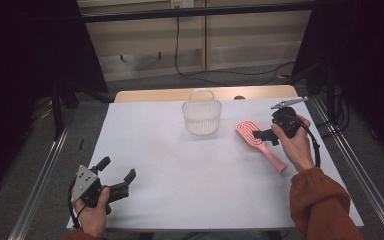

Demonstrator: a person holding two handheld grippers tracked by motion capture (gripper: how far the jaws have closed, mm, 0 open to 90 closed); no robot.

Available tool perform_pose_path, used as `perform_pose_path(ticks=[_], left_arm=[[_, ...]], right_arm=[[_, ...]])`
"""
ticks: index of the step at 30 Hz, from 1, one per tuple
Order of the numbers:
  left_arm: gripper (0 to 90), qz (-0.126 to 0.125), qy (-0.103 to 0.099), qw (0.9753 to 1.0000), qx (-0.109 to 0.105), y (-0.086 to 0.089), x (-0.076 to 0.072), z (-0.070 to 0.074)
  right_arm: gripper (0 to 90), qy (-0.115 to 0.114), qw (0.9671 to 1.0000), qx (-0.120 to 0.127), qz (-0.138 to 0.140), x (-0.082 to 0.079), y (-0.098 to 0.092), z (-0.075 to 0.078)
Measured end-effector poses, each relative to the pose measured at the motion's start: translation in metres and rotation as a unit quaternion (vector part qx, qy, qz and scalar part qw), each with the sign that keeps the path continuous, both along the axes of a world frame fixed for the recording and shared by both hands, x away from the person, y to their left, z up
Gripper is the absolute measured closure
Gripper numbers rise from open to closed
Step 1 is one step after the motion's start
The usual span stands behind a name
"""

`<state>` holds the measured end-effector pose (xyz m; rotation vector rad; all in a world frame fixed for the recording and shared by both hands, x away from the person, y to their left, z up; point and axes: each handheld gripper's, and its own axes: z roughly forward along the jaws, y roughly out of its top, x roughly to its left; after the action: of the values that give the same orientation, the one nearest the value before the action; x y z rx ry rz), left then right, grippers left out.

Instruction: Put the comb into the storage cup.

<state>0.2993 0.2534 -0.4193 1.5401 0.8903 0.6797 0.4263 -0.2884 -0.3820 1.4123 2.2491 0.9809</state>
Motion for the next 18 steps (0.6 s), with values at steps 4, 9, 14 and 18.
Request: perform_pose_path(ticks=[4,9,14,18], left_arm=[[2.4,0.001,0.000,1.0000,0.001,0.000,0.000,0.000],[2.4,0.000,0.001,1.0000,0.003,0.000,0.000,0.000],[2.4,-0.001,0.001,1.0000,0.003,0.000,0.000,0.000],[2.4,-0.001,0.000,1.0000,0.002,-0.001,0.000,0.000]], right_arm=[[5.0,0.046,0.9989,0.007,0.008,0.011,0.001,-0.006],[5.9,0.065,0.9978,0.002,0.016,0.021,0.004,-0.011],[5.9,0.085,0.9961,-0.013,0.019,0.028,0.009,-0.016],[5.5,0.093,0.9953,-0.019,0.016,0.035,0.012,-0.014]])
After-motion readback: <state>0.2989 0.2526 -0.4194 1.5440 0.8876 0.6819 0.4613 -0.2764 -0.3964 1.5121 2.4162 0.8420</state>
